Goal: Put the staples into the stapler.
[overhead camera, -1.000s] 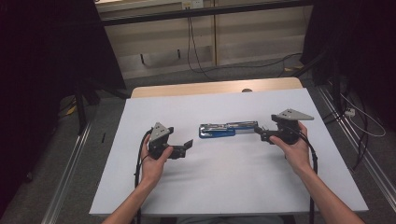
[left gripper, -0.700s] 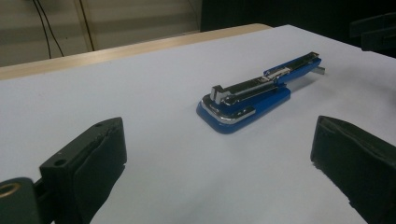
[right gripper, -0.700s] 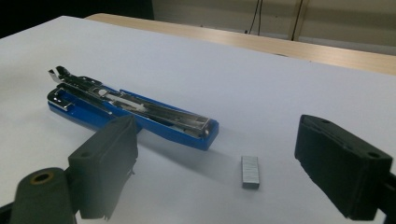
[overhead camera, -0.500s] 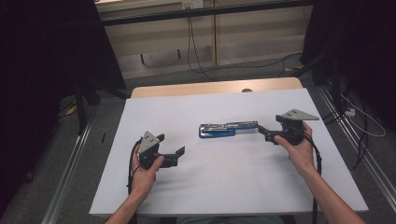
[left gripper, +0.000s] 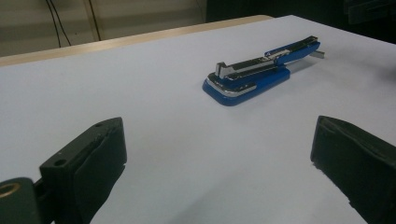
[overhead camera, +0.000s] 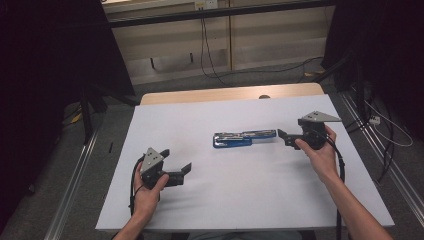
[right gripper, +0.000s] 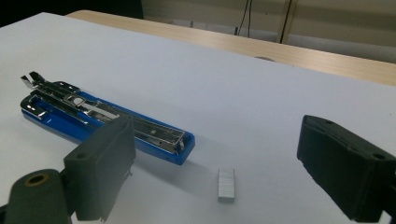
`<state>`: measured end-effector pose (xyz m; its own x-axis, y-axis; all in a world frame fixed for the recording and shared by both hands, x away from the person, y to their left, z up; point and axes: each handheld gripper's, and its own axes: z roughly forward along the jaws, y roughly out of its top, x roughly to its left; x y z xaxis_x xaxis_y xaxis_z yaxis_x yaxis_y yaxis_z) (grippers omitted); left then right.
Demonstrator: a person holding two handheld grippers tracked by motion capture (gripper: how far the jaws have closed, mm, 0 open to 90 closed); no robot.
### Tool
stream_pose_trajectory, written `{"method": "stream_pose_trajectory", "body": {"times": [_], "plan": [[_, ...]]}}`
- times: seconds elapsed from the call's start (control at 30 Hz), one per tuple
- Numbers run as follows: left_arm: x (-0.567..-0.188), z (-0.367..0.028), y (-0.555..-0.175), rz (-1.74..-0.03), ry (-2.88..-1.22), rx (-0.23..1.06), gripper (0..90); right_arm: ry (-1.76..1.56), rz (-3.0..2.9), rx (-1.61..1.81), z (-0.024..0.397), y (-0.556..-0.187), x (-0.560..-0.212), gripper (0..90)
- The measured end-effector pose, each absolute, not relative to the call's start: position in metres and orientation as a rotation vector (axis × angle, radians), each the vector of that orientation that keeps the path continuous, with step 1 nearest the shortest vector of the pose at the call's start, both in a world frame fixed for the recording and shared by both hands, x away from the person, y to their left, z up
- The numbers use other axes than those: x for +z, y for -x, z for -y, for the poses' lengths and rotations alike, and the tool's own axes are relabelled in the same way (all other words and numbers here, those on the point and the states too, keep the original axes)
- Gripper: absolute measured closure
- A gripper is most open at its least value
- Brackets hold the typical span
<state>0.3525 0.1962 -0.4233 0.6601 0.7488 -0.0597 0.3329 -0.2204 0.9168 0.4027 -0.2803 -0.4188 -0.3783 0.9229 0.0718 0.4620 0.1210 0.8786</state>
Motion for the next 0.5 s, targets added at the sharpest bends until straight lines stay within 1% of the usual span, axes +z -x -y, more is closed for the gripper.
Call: {"method": "stream_pose_trajectory", "body": {"times": [0.17, 0.5], "plan": [[-0.422, -0.202, -0.343, -0.88, -1.803, 0.495, 3.6, -1.382, -1.944, 1.125, 0.282, -0.411, -0.423, 9.2], [-0.421, -0.204, -0.326, -0.872, -1.83, 0.501, 3.6, -1.385, -1.968, 1.125, 0.285, -0.418, -0.412, 11.0]]}}
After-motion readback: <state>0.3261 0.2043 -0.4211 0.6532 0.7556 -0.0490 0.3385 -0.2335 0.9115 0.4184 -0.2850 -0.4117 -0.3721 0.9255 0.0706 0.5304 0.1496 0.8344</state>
